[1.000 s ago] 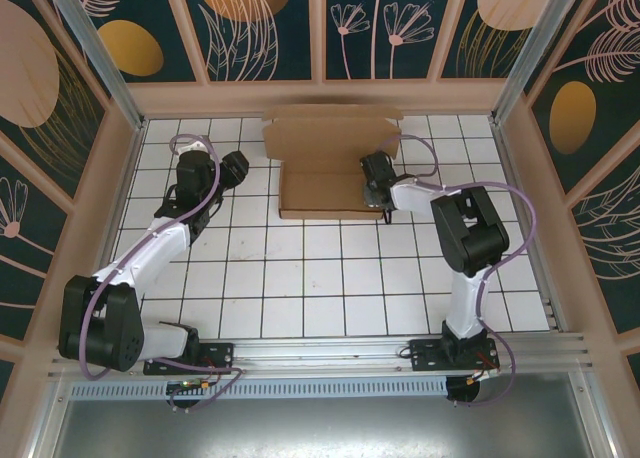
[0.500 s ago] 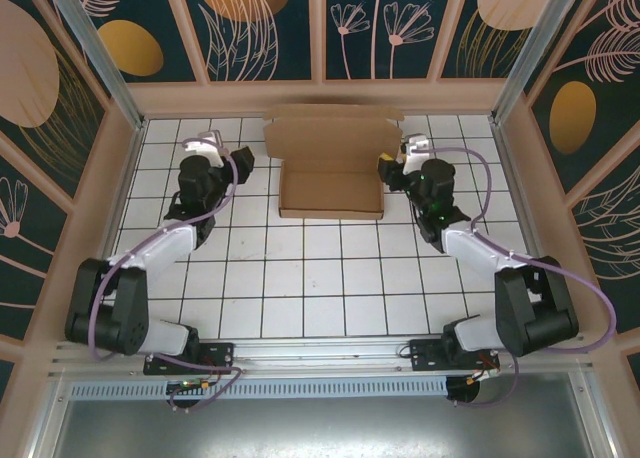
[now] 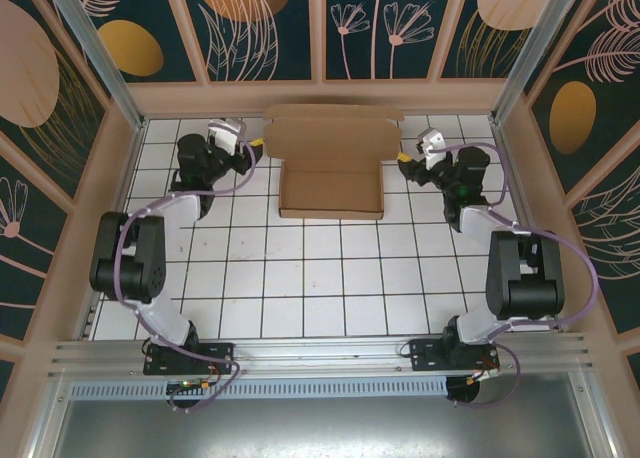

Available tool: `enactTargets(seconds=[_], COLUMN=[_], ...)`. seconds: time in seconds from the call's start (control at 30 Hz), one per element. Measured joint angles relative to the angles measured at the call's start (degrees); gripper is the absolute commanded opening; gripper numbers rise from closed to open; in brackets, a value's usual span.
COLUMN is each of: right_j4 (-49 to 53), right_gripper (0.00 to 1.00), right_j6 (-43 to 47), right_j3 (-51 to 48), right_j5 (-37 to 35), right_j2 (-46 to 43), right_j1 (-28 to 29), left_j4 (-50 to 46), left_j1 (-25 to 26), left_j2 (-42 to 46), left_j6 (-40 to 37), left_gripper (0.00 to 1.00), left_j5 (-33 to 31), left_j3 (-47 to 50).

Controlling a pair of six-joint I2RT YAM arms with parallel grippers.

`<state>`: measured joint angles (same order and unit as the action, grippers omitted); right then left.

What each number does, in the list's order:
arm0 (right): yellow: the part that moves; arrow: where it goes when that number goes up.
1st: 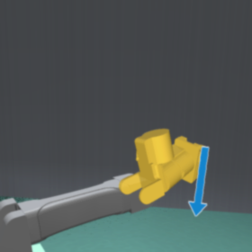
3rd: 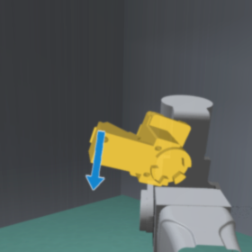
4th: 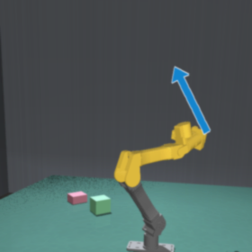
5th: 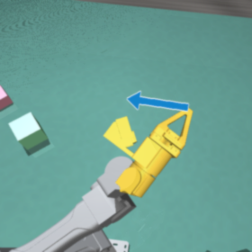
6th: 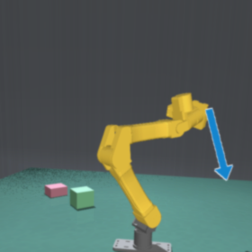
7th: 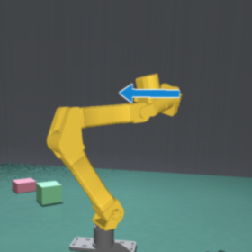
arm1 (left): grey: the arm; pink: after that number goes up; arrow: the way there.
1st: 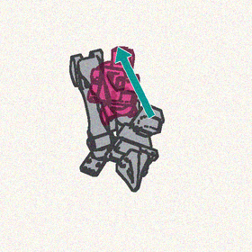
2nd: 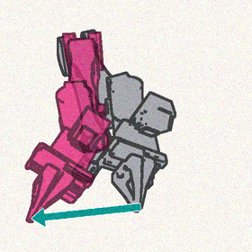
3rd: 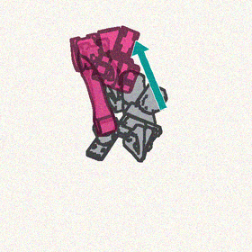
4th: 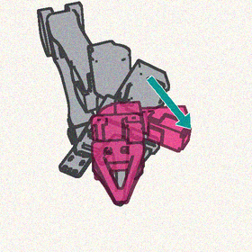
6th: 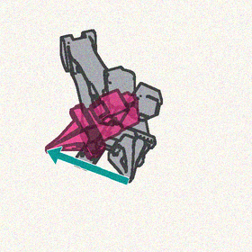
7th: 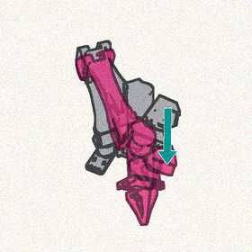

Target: Fold the paper box

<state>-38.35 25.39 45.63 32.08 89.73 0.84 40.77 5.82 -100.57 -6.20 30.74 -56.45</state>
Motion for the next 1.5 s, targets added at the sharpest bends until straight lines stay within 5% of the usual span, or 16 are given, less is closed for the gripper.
enactTargets(seconds=[0.2, 0.43, 0.77, 1.2, 1.5], right_j4=[-0.1, 0.9, 11.4, 16.7, 14.4], right_gripper=[0.64, 0.63, 0.50, 0.21, 0.00], right_j6=[1.9, 1.7, 5.9, 7.4, -2.2], right_j3=[6.5, 15.0, 24.5, 24.5, 20.6], right_j5=[6.3, 11.0, 11.4, 7.5, -3.3], right_j2=[7.1, 14.8, 19.2, 19.2, 15.6], right_j1=[-3.0, -3.1, 1.4, 3.1, 7.5], left_j4=[-0.3, -1.0, -4.4, -11.3, -9.2], left_j1=[-3.5, -3.1, -2.9, -0.4, 1.1], left_j2=[-9.8, -14.4, -17.1, -17.8, -14.5], left_j6=[-0.6, -1.3, -1.8, -4.0, 3.8], left_gripper=[0.54, 0.54, 0.46, 0.01, 0.04], left_j5=[12.9, 19.3, 20.3, 20.8, 12.7], left_j3=[-10.3, -16.2, -20.9, -23.2, -18.8])
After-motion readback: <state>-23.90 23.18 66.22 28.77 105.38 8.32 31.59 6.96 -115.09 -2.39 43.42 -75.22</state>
